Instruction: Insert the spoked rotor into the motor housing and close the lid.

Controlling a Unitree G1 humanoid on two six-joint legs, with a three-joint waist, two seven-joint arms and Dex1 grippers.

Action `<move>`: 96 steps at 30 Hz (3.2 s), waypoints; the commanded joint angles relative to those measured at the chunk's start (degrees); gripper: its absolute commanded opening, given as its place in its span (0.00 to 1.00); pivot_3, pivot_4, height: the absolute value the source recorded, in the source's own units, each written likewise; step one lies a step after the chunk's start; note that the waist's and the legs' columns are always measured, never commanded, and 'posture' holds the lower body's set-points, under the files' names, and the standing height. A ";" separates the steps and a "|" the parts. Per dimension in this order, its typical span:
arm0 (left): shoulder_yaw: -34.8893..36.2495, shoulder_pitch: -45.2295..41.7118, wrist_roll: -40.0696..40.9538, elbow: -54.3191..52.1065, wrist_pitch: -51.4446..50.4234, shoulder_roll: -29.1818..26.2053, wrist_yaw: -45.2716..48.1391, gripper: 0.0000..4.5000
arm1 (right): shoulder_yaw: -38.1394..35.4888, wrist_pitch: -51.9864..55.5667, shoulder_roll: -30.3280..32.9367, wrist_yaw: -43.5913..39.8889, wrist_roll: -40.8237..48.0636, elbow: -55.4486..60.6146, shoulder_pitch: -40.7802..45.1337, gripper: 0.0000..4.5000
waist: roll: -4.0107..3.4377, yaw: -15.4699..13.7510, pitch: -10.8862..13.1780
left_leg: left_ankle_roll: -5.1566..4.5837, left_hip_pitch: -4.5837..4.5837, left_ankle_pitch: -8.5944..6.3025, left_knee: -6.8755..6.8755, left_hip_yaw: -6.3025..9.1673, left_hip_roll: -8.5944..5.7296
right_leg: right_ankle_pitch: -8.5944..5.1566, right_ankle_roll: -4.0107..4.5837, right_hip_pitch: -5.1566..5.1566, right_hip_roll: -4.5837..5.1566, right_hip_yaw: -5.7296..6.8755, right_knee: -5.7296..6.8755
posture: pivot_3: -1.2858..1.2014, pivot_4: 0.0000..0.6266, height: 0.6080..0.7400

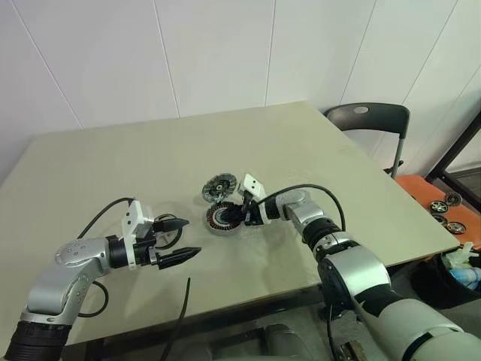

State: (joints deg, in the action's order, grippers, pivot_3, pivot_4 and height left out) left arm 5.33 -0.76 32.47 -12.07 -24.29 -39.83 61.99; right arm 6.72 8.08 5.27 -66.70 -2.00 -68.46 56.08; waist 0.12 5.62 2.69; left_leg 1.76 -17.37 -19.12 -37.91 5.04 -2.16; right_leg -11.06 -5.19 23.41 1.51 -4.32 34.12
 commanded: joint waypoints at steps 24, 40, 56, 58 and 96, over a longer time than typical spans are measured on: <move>0.50 -1.75 -0.24 0.29 1.80 0.91 -0.02 1.00 | -15.48 19.49 0.19 -4.83 17.48 5.07 6.91 0.15 | -0.06 0.13 0.04 | 0.00 -0.15 -0.01 0.04 -0.01 0.02 | 0.10 -0.15 0.16 0.02 0.00 -0.03 | 0.52 0.00 1.00; 0.65 -1.54 -0.15 -0.14 1.51 1.14 -0.24 1.00 | -2.09 6.13 -0.41 -4.58 6.98 7.89 -0.16 0.15 | -0.06 0.11 0.04 | 0.00 -0.15 -0.01 0.06 -0.03 0.01 | -0.04 -0.37 0.21 0.02 -0.03 0.00 | 0.52 0.00 1.00; 11.24 13.86 4.19 -5.57 -0.35 -3.71 0.47 1.00 | -1.91 6.64 0.05 -9.57 9.50 12.88 -1.75 0.15 | -0.11 -0.03 0.08 | 0.00 -0.15 -0.01 0.29 0.00 0.10 | -0.15 -0.23 0.32 0.02 0.03 0.00 | 0.52 0.00 1.00; 13.41 14.88 3.33 -5.35 0.94 -3.06 -1.12 1.00 | -1.54 6.57 -0.46 -9.66 9.46 12.98 -1.92 0.15 | -0.11 0.01 0.07 | 0.00 -0.12 -0.01 0.29 -0.02 0.10 | -0.16 -0.23 0.27 0.03 0.01 -0.03 | 0.52 0.00 1.00; 1.07 8.86 -35.95 12.37 44.67 -5.94 -14.37 1.00 | -0.53 0.66 -0.86 -4.38 6.81 9.10 -2.58 0.15 | -0.04 -0.19 0.03 | 0.01 -0.18 0.00 0.71 -0.13 0.10 | 0.07 -0.18 0.61 0.10 -0.02 0.00 | 0.52 0.00 1.00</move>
State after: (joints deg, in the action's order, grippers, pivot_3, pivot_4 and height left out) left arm 6.01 9.15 -2.03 0.31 18.47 -44.80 49.21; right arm 6.45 9.59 4.38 -71.17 4.70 -60.02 52.79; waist 0.08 5.43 2.72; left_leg 1.77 -17.55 -19.12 -37.20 4.92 -2.06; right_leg -10.99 -5.36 24.02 1.62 -4.33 34.12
